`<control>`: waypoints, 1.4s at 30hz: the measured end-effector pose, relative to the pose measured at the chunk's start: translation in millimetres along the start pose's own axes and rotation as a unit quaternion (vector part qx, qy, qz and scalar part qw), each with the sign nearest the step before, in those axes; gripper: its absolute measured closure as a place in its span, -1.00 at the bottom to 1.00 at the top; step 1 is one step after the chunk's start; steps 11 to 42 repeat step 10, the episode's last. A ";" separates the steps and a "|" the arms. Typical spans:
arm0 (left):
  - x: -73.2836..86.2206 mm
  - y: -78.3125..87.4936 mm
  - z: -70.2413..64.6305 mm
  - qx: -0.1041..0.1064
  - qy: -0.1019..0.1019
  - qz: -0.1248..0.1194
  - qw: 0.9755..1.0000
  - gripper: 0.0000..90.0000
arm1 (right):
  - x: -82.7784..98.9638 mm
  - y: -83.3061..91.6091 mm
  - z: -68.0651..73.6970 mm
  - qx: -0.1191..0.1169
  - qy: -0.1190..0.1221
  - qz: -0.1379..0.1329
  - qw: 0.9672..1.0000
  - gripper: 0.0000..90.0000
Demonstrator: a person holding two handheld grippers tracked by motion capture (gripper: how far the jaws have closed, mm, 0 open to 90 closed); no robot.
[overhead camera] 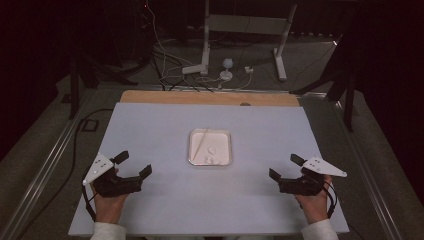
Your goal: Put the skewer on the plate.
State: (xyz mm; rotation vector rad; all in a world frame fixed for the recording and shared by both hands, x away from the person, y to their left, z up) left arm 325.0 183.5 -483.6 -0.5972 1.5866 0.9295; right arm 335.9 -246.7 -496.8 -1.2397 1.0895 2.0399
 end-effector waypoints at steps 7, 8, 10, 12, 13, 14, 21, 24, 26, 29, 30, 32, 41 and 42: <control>1.3 3.9 5.5 -0.006 0.004 -0.005 1.000 -0.99 | 4.1 0.1 -9.0 0.009 -0.003 0.005 1.000 -1.00; 2.0 3.8 5.8 -0.006 0.005 -0.003 1.000 -0.99 | 4.3 0.0 -10.4 0.010 -0.005 0.004 1.000 -1.00; 3.7 3.8 7.5 -0.012 0.005 0.001 1.000 -0.99 | 4.9 0.3 -13.5 0.013 -0.009 0.004 1.000 -1.00; 3.7 3.8 7.5 -0.012 0.005 0.001 1.000 -0.99 | 4.9 0.3 -13.5 0.013 -0.009 0.004 1.000 -1.00; 3.7 3.8 7.5 -0.012 0.005 0.001 1.000 -0.99 | 4.9 0.3 -13.5 0.013 -0.009 0.004 1.000 -1.00; 3.7 3.8 7.5 -0.012 0.005 0.001 1.000 -0.99 | 4.9 0.3 -13.5 0.013 -0.009 0.004 1.000 -1.00; 3.7 3.8 7.5 -0.012 0.005 0.001 1.000 -0.99 | 4.9 0.3 -13.5 0.013 -0.009 0.004 1.000 -1.00; 3.7 3.8 7.5 -0.012 0.005 0.001 1.000 -0.99 | 4.9 0.3 -13.5 0.013 -0.009 0.004 1.000 -1.00; 3.7 3.8 7.5 -0.012 0.005 0.001 1.000 -0.99 | 4.9 0.3 -13.5 0.013 -0.009 0.004 1.000 -1.00; 3.7 3.8 7.5 -0.012 0.005 0.001 1.000 -0.99 | 4.9 0.3 -13.5 0.013 -0.009 0.004 1.000 -1.00; 3.7 3.8 7.5 -0.012 0.005 0.001 1.000 -0.99 | 4.9 0.3 -13.5 0.013 -0.009 0.004 1.000 -1.00; 3.7 3.8 7.5 -0.012 0.005 0.001 1.000 -0.99 | 4.9 0.3 -13.5 0.013 -0.009 0.004 1.000 -1.00; 3.7 3.8 7.5 -0.012 0.005 0.001 1.000 -0.99 | 4.9 0.3 -13.5 0.013 -0.009 0.004 1.000 -1.00; 3.7 3.8 7.5 -0.012 0.005 0.001 1.000 -0.99 | 4.9 0.3 -13.5 0.013 -0.009 0.004 1.000 -1.00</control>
Point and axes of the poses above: each handheld gripper's, and its own axes: y roughly backward along the jaws, x roughly out of its underside, z roughly to its left, the point moved 10 cm from there along -y, roughly forward along the jaws, and after that the axes turned 9 degrees about -y, right-handed, at the moved point
